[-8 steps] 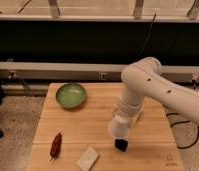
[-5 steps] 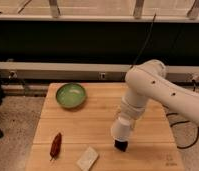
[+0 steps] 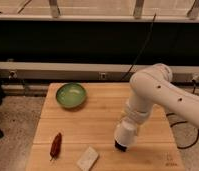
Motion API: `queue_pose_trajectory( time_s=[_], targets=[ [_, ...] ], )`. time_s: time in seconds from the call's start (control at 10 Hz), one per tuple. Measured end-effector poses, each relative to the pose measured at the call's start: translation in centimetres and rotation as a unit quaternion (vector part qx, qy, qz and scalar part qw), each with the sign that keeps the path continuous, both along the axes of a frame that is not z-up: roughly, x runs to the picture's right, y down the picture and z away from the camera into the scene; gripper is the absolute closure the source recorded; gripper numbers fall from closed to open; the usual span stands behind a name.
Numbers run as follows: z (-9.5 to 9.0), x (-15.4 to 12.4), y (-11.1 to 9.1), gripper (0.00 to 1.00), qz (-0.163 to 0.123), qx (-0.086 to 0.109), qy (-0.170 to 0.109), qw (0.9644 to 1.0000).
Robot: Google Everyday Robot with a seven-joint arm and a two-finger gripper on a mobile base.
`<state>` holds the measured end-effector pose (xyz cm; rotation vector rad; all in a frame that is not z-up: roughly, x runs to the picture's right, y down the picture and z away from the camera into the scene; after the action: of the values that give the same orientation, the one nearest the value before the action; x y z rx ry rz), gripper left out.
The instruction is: Place the ceramic cup over the eraser
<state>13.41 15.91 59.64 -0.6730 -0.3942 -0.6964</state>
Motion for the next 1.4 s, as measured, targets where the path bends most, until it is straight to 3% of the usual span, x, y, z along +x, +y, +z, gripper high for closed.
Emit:
queue_pose_trajectory(
  time_s=[0.4, 1.4],
  targets=[
    [-0.2, -0.6, 0.9, 1.0, 0.0, -0.008, -0.002, 1.0],
    [3.5, -1.7, 3.8, 1.0, 0.019, -0.031, -0.016, 0.9992]
  ],
)
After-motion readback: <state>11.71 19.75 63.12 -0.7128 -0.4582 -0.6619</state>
